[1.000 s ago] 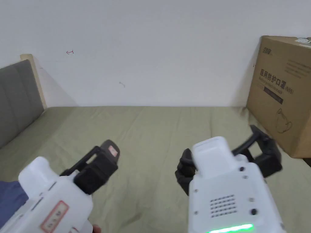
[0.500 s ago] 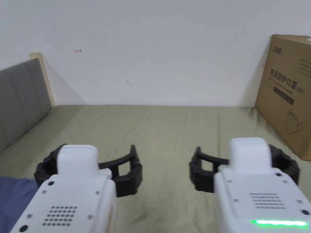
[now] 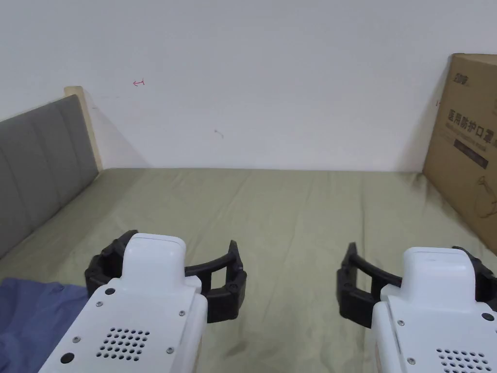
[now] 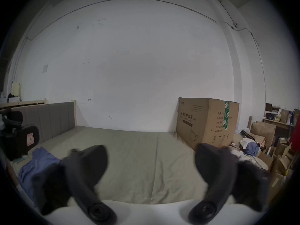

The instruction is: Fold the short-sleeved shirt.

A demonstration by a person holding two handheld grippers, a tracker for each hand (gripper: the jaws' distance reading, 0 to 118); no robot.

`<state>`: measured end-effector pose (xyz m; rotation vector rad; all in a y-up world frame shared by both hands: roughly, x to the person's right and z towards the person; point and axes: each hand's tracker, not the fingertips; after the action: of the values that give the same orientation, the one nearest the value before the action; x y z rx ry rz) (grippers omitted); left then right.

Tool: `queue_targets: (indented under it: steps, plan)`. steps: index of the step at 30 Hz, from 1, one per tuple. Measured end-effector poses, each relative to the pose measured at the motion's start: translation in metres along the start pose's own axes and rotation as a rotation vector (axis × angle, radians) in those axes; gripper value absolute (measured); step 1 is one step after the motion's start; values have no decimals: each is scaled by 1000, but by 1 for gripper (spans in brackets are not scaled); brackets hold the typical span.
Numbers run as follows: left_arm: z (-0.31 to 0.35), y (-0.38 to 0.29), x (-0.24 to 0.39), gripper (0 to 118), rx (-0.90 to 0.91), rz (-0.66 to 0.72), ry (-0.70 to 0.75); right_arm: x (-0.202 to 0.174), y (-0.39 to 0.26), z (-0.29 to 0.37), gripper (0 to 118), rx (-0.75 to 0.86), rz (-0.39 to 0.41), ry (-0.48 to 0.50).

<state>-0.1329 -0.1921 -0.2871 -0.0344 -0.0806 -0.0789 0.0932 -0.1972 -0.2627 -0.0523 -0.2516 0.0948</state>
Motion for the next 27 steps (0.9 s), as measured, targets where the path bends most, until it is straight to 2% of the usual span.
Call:
queue_targets:
  steps: [1,2,5,7,10,13,19,25,27]
  plan:
    - [2,-1,0,48,7,2,6,-2,0,1,37,5,2,-5]
    - [4,-3,0,0,30,14,12,-2,-2,2,0,9,2,-8]
    - [-1,-5,-7,0,-4,78,-4,-2,-2,0,0,-22,-18,8]
    - [-7,-7,-17,0,-47,135,-82,-1,-1,-2,0,-51,-48,52]
    - [-4,-6,-22,0,-50,133,-47,-5,1,-4,0,-55,-54,68]
    - [0,-5,-30,0,-59,133,-21,-19,5,-5,0,-49,-40,142]
    - [17,-5,-62,0,-82,102,126,-79,18,-2,0,-50,-31,363]
    - [43,-16,-112,0,-116,136,299,-142,24,8,0,-78,-32,586]
    - [51,-23,-129,0,-138,148,363,-160,22,13,0,-83,-8,628]
